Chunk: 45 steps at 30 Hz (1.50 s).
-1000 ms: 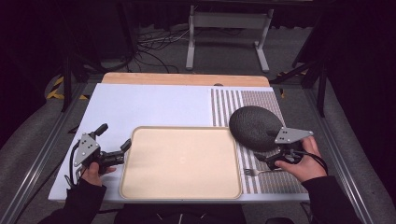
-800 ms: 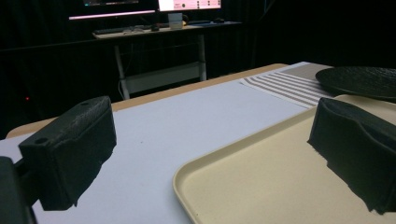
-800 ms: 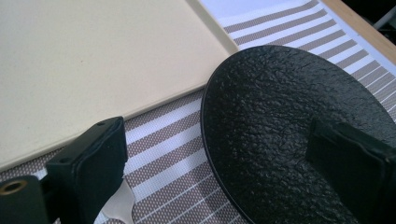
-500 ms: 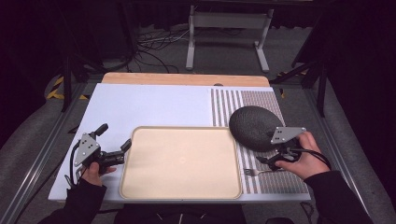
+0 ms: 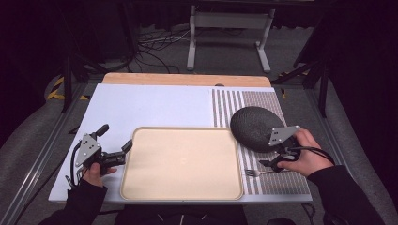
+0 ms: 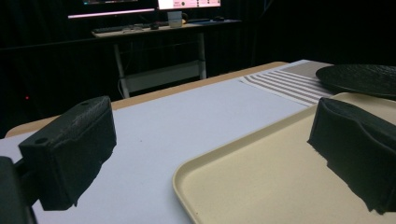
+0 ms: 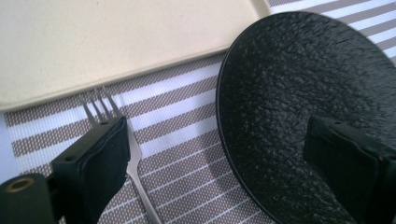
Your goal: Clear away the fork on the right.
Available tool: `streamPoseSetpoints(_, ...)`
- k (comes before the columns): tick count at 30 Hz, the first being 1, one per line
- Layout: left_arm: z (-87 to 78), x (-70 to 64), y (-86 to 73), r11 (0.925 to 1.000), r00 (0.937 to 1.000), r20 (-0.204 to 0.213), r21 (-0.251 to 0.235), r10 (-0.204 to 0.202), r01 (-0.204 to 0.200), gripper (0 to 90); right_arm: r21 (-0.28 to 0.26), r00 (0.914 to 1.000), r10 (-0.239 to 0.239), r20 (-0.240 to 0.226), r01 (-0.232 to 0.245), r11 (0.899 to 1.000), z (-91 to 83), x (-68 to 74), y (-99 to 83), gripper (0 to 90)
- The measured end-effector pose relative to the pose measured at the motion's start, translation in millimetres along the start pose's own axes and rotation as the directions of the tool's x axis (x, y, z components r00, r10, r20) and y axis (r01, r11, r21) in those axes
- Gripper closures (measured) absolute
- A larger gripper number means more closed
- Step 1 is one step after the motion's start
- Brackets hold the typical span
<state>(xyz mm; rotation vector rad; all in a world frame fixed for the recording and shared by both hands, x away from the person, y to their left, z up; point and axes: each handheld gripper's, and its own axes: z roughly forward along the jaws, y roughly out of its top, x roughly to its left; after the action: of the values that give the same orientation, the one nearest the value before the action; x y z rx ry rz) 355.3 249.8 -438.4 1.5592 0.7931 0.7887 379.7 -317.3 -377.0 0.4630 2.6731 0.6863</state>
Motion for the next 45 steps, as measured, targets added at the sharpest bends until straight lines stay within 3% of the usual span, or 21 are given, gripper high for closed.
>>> streamPoseSetpoints(10, 0.4, 0.0, -0.3, 1.0, 1.0, 0.0, 0.001, 0.0, 0.0, 1.3, 0.08, 0.9961, -0.058, -0.066, 0.063, 0.995, 4.8, -1.3, -1.4, 12.4)
streamPoseSetpoints(18, 0.4, 0.1, -0.3, 1.0, 1.0, 0.001, 0.001, 0.0, 0.0, 1.3, 0.156, 0.9859, -0.116, -0.121, 0.134, 0.979, 10.2, 0.5, -2.5, 15.8)
streamPoseSetpoints(24, 0.3, 0.1, -0.2, 1.0, 1.0, 0.001, 0.003, 0.001, -0.001, 1.3, 0.216, 0.9653, -0.165, -0.202, 0.208, 0.954, 19.4, 3.5, -4.8, 18.0)
streamPoseSetpoints(25, 0.4, 0.1, -0.3, 1.0, 1.0, 0.001, 0.001, 0.0, 0.0, 1.3, 0.232, 0.9587, -0.18, -0.221, 0.23, 0.945, 21.6, 3.8, -6.0, 19.8)
streamPoseSetpoints(28, 0.3, 0.2, -0.3, 1.0, 1.0, 0.001, 0.001, 0.001, -0.001, 1.3, 0.267, 0.9494, -0.192, -0.249, 0.257, 0.929, 25.2, 4.4, -8.2, 22.1)
streamPoseSetpoints(31, 0.3, 0.1, -0.2, 1.0, 1.0, 0.001, 0.001, 0.001, -0.001, 1.3, 0.287, 0.9458, -0.186, -0.266, 0.262, 0.922, 26.6, 4.8, -9.1, 24.3)
streamPoseSetpoints(32, 0.4, 0.1, -0.2, 1.0, 1.0, 0.001, 0.001, 0.001, -0.001, 1.3, 0.317, 0.9409, -0.173, -0.291, 0.266, 0.91, 27.1, 5.6, -9.9, 30.4)
streamPoseSetpoints(34, 0.3, 0.1, -0.2, 1.0, 1.0, 0.001, 0.0, 0.001, -0.001, 1.3, 0.332, 0.9386, -0.178, -0.296, 0.275, 0.902, 28.5, 5.8, -10.7, 33.5)
streamPoseSetpoints(38, 0.3, 0.3, -0.2, 1.0, 1.0, 0.002, 0.0, 0.0, 0.0, 1.3, 0.368, 0.928, -0.196, -0.317, 0.311, 0.876, 29.3, 5.3, -10.2, 45.0)
streamPoseSetpoints(40, 0.3, 0.2, -0.2, 1.0, 1.0, 0.002, 0.0, 0.0, 0.0, 1.3, 0.384, 0.9209, -0.213, -0.327, 0.335, 0.861, 29.5, 4.7, -9.2, 50.4)
streamPoseSetpoints(41, 0.4, 0.2, -0.2, 1.0, 1.0, 0.002, 0.001, 0.0, 0.0, 1.3, 0.401, 0.9221, -0.215, -0.322, 0.338, 0.851, 29.2, 5.2, -8.7, 53.1)
streamPoseSetpoints(43, 0.0, 0.1, 0.0, 1.0, 1.0, 0.003, 0.0, 0.001, -0.001, 1.3, 0.419, 0.9124, -0.232, -0.337, 0.366, 0.831, 29.7, 4.4, -7.7, 58.8)
streamPoseSetpoints(45, 0.0, 0.3, 0.0, 1.0, 1.0, 0.004, -0.002, 0.0, 0.0, 1.3, 0.431, 0.9107, -0.234, -0.341, 0.372, 0.822, 30.4, 4.8, -7.6, 62.8)
